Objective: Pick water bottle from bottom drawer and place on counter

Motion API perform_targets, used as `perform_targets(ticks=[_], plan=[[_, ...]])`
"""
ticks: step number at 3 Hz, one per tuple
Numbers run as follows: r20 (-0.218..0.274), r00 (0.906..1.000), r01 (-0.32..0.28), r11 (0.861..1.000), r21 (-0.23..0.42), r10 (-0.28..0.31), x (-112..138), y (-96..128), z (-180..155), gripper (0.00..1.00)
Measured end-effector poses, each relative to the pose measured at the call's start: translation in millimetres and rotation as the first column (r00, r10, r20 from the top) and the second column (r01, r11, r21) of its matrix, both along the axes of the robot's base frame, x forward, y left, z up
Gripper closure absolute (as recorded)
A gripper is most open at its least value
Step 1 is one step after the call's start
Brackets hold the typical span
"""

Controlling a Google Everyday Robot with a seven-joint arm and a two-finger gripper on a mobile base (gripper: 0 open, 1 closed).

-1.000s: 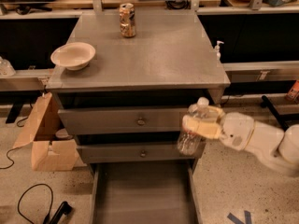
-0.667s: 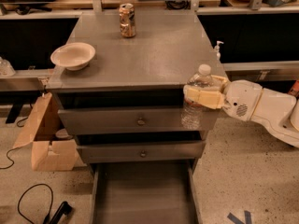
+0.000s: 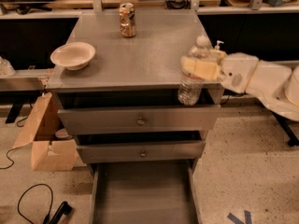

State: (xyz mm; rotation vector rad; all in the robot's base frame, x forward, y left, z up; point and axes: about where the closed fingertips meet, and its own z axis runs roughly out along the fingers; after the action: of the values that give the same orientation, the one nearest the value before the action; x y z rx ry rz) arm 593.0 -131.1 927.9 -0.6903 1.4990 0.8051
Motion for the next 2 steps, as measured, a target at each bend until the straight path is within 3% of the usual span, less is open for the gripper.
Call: perform_targets(ticks=[1, 2], plan=[[0.028, 0.9983, 0.051, 0.998, 0.029, -0.052, 59, 11, 52, 1.00], [0.056, 0.9940, 0.092, 0.995, 0.046, -0.094, 110, 19, 73, 1.00]])
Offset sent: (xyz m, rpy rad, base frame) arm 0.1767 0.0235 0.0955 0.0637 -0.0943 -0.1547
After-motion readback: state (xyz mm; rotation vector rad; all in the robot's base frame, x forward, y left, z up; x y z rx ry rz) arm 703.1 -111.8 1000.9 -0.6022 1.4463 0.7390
